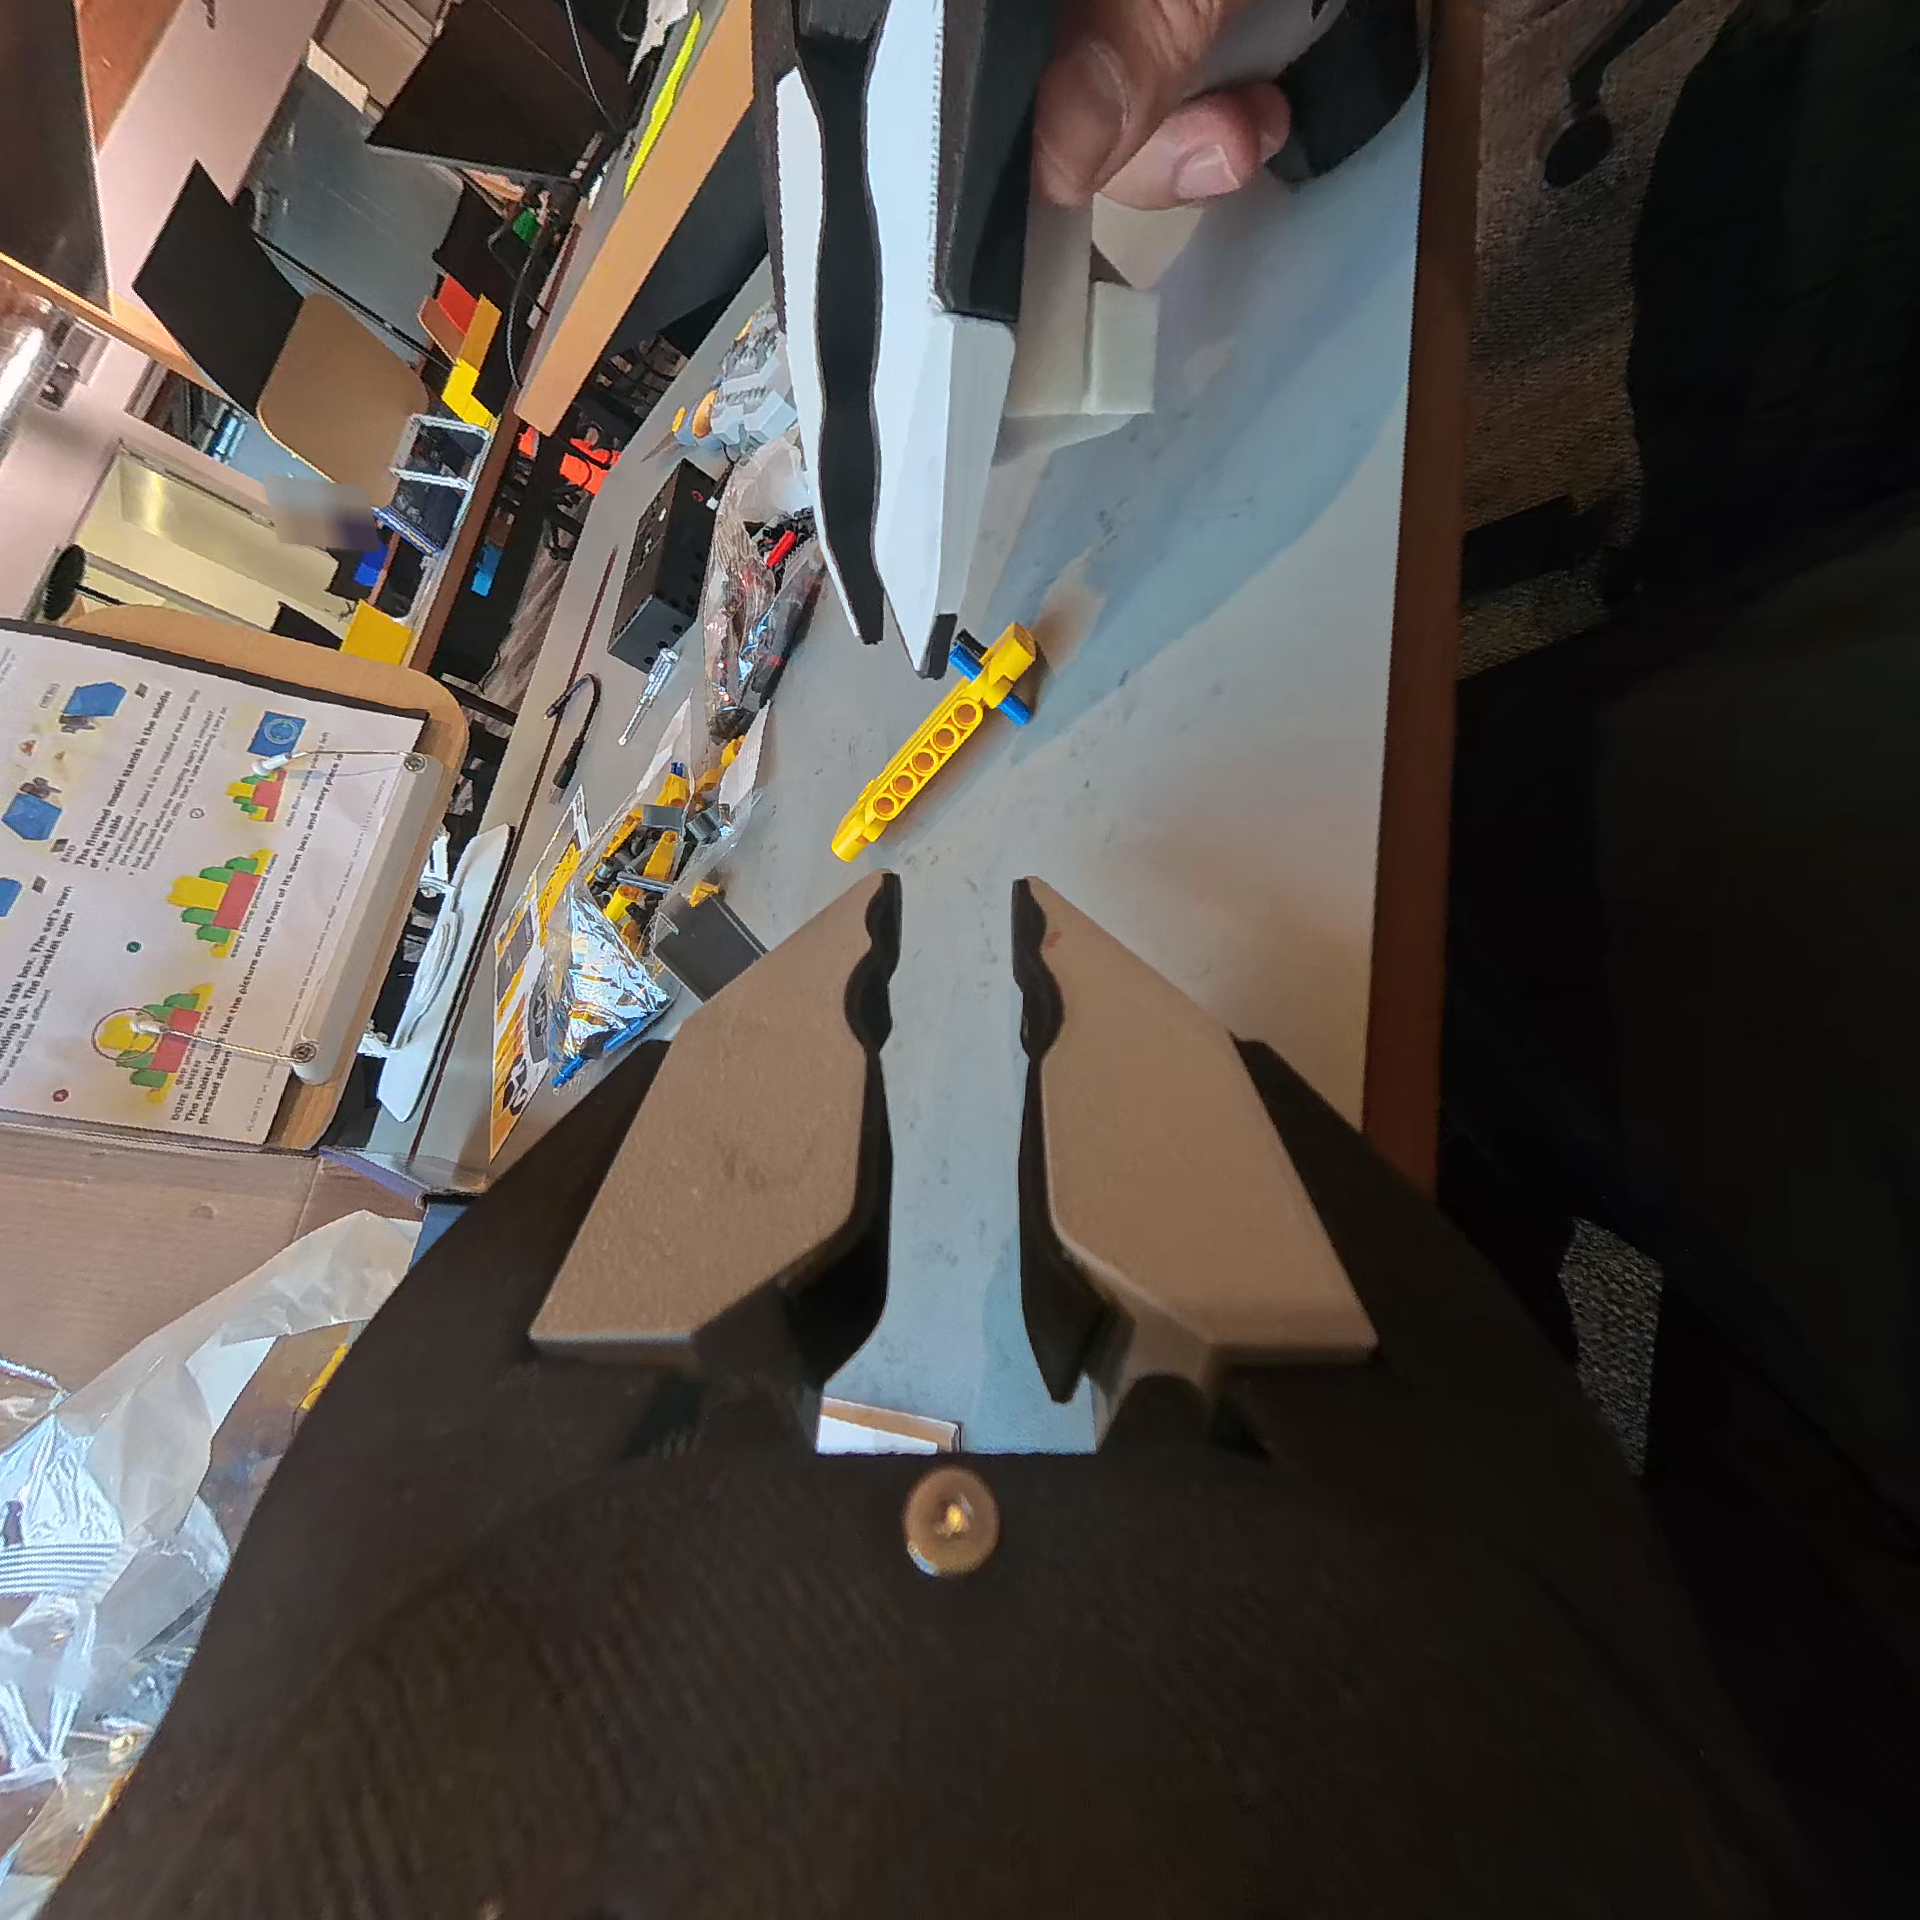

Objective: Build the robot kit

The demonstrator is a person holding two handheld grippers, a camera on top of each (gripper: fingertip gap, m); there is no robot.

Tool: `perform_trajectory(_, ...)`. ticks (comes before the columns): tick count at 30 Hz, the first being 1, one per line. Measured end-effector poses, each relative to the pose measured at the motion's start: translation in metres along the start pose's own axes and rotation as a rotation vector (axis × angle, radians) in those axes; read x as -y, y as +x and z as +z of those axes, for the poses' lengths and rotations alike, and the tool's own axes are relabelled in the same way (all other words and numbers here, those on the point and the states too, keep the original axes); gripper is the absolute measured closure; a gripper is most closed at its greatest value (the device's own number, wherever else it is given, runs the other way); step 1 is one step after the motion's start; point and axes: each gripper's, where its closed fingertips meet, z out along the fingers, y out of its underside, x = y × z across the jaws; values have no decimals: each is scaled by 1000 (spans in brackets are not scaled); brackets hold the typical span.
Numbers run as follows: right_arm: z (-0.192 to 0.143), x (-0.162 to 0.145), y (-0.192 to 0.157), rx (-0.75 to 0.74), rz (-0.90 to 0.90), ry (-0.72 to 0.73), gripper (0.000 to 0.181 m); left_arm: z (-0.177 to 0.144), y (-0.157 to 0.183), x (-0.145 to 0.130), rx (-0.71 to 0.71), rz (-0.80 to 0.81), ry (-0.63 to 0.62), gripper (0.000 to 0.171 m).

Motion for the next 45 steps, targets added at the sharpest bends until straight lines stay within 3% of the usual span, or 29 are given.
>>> perform_trajectory(5,1,-1,0,0,-2,-8,151,0,-3,-1,0,-28,3,153)
perform_trajectory(9,0,0,0,1,-1,3,151,-11,-14,-16,2,-145,-44,151)
perform_trajectory(27,-6,-4,3,24,24,3,143,-128,-16,-84,78,-647,-151,136)
perform_trajectory(37,-16,-11,5,71,133,-4,140,-113,2,-67,29,-669,-97,133)
perform_trajectory(45,0,-21,-3,55,118,-112,146,-103,23,-56,-47,-700,-56,135)
